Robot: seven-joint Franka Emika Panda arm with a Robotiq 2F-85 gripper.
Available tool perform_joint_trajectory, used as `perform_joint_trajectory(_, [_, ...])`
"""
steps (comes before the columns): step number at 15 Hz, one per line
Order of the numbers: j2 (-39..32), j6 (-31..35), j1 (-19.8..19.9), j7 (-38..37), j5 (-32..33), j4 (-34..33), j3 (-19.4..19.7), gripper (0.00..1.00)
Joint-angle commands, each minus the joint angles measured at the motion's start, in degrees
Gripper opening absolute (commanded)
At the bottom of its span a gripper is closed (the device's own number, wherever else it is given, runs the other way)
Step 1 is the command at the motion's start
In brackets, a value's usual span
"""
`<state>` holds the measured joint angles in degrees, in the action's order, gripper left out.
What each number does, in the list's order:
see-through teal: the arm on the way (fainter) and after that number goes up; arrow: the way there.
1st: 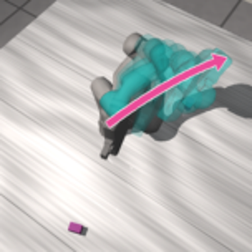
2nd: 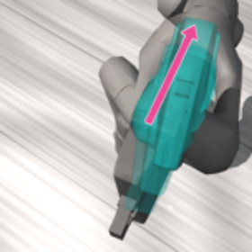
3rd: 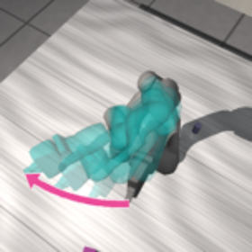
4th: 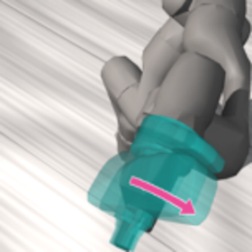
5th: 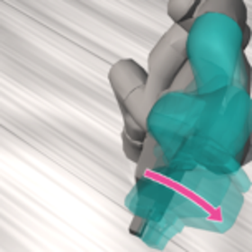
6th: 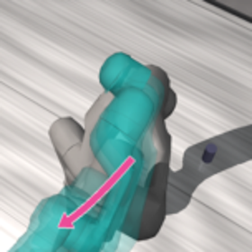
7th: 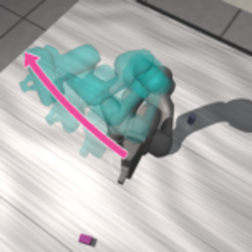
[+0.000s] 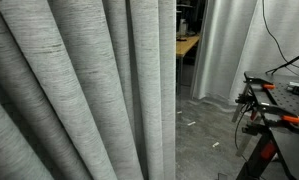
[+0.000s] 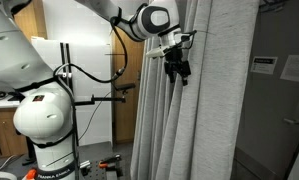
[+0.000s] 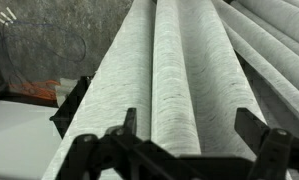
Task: Slide the curtain to the left
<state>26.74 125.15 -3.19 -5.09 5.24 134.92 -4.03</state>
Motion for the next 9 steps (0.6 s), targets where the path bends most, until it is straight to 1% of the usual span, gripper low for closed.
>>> perform_joint_trajectory(1, [5.4, -0.9, 1.0, 1.0, -0.8, 3.4, 1.5, 1.00])
perform_joint_trajectory(9, [12.4, -1.7, 1.8, 2.5, -1.2, 8.0, 3.9, 1.00])
